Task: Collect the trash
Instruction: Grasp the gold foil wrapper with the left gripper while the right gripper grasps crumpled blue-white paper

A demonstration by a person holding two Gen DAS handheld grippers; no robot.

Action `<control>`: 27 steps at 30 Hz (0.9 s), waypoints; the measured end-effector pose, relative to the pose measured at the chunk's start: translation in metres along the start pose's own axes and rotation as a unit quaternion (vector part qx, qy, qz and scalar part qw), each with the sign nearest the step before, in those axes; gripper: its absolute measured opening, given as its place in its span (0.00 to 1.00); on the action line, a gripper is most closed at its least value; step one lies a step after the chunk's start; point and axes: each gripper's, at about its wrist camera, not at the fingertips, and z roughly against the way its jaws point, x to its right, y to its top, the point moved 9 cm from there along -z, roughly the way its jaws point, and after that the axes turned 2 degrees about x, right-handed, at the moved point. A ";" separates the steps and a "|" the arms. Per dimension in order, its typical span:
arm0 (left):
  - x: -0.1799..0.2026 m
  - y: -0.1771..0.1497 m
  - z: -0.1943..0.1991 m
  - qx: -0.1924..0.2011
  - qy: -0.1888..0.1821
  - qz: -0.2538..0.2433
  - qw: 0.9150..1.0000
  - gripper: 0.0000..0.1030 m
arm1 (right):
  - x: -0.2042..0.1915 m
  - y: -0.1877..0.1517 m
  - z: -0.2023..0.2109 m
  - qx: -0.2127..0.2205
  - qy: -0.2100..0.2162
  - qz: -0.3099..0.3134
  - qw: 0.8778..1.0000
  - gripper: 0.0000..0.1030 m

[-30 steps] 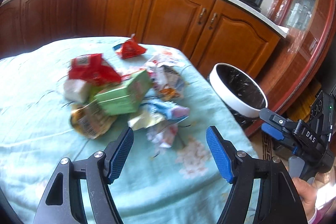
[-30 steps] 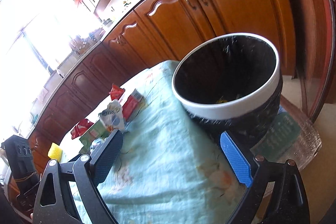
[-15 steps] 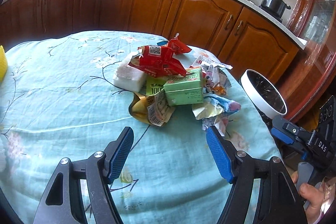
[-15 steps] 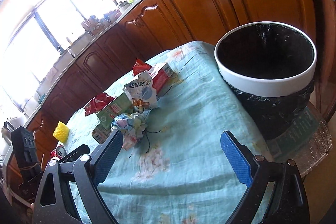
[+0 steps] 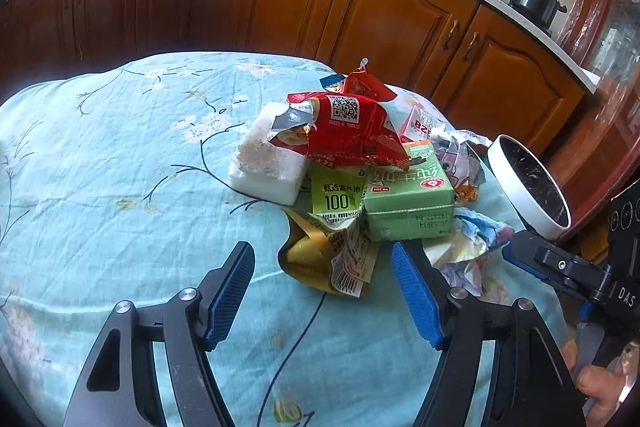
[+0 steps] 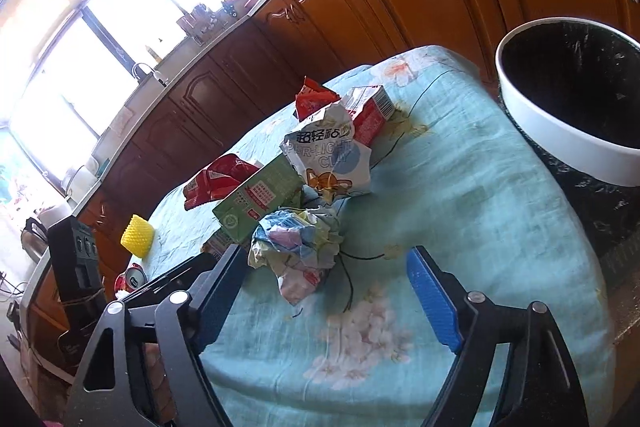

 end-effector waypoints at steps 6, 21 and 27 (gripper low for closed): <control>0.003 0.005 -0.027 -0.024 -0.022 -0.014 0.999 0.45 | -0.005 0.001 -0.026 -0.025 0.013 -0.005 1.000 0.58; 0.002 -0.001 0.013 0.020 -0.056 -0.003 0.998 0.31 | -0.020 -0.006 -0.011 -0.017 0.025 0.023 0.999 0.23; 0.005 -0.004 0.051 0.060 -0.071 0.016 0.996 0.31 | -0.021 -0.006 0.007 -0.002 0.023 0.025 0.999 0.23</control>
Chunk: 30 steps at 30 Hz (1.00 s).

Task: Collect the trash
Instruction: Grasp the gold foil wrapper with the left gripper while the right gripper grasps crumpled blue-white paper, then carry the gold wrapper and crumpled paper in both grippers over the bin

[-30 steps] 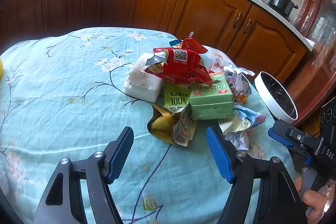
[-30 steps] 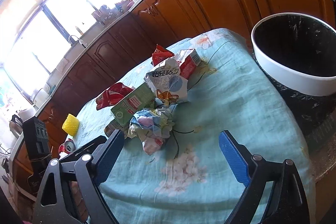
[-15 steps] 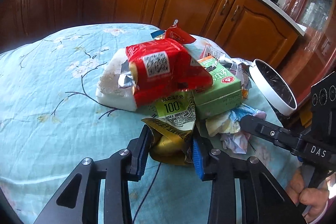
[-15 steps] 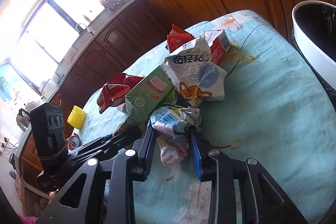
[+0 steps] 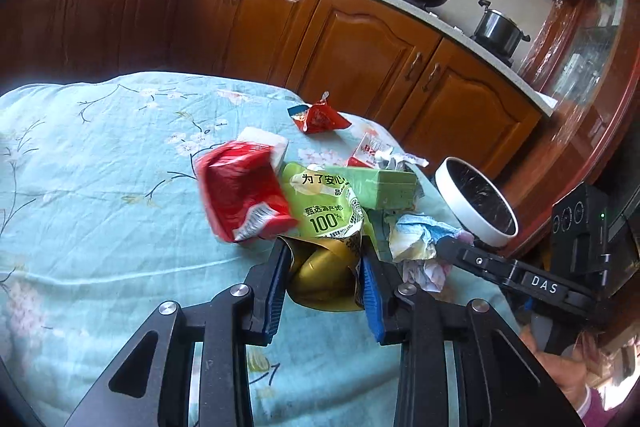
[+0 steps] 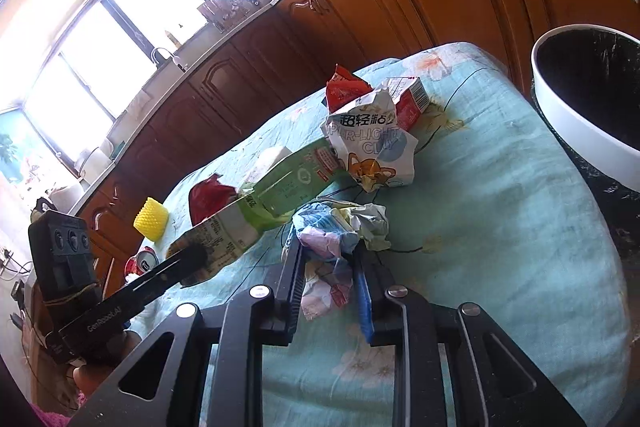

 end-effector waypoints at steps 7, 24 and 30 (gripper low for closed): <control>0.014 0.000 0.032 0.036 -0.014 -0.002 0.999 0.31 | 0.000 0.004 0.019 0.018 -0.003 0.003 1.000 0.22; 0.066 -0.002 0.001 0.020 -0.057 -0.040 0.997 0.31 | 0.051 0.015 0.069 0.058 -0.050 -0.017 0.997 0.22; 0.090 0.000 -0.022 0.009 -0.068 -0.054 0.996 0.31 | 0.077 0.025 0.088 0.074 -0.072 -0.025 0.994 0.22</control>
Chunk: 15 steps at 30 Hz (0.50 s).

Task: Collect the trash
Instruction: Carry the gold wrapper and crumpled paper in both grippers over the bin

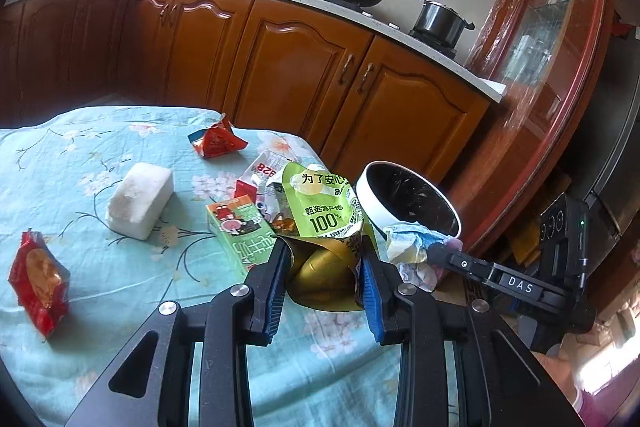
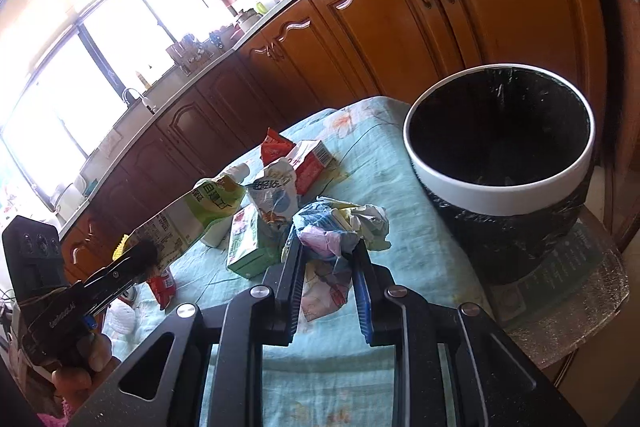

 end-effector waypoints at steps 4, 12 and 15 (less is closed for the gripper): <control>0.014 0.001 -0.018 -0.007 -0.009 -0.009 1.000 0.31 | 0.020 0.011 0.009 0.010 -0.014 -0.009 1.000 0.22; 0.047 0.011 -0.056 -0.019 -0.025 -0.034 0.999 0.31 | 0.056 0.031 0.023 0.029 -0.045 -0.020 0.998 0.22; 0.058 0.014 -0.073 -0.025 -0.031 -0.043 0.998 0.31 | 0.069 0.039 0.026 0.033 -0.058 -0.023 0.997 0.22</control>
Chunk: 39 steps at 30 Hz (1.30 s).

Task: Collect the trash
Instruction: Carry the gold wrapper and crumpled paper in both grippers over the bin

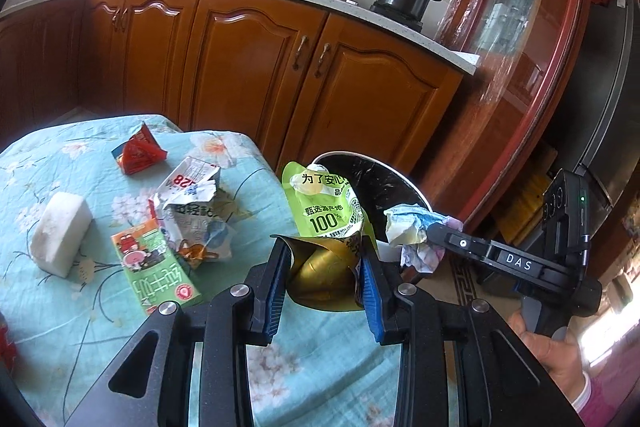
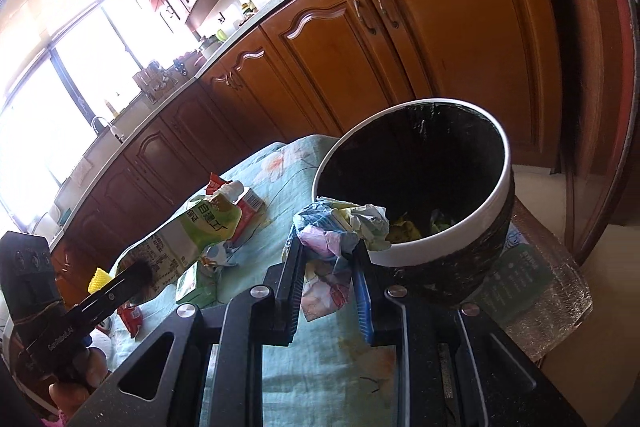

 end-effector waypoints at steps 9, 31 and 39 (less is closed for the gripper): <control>0.017 0.017 -0.052 -0.016 -0.005 -0.024 1.000 0.31 | 0.030 0.024 -0.006 0.001 -0.038 0.001 0.999 0.23; 0.033 0.031 -0.147 -0.065 0.002 -0.026 0.998 0.31 | 0.073 0.048 -0.042 -0.027 -0.082 0.016 0.996 0.23; 0.037 0.030 -0.158 -0.071 0.005 -0.028 0.997 0.31 | 0.079 0.052 -0.052 -0.040 -0.090 0.024 0.995 0.23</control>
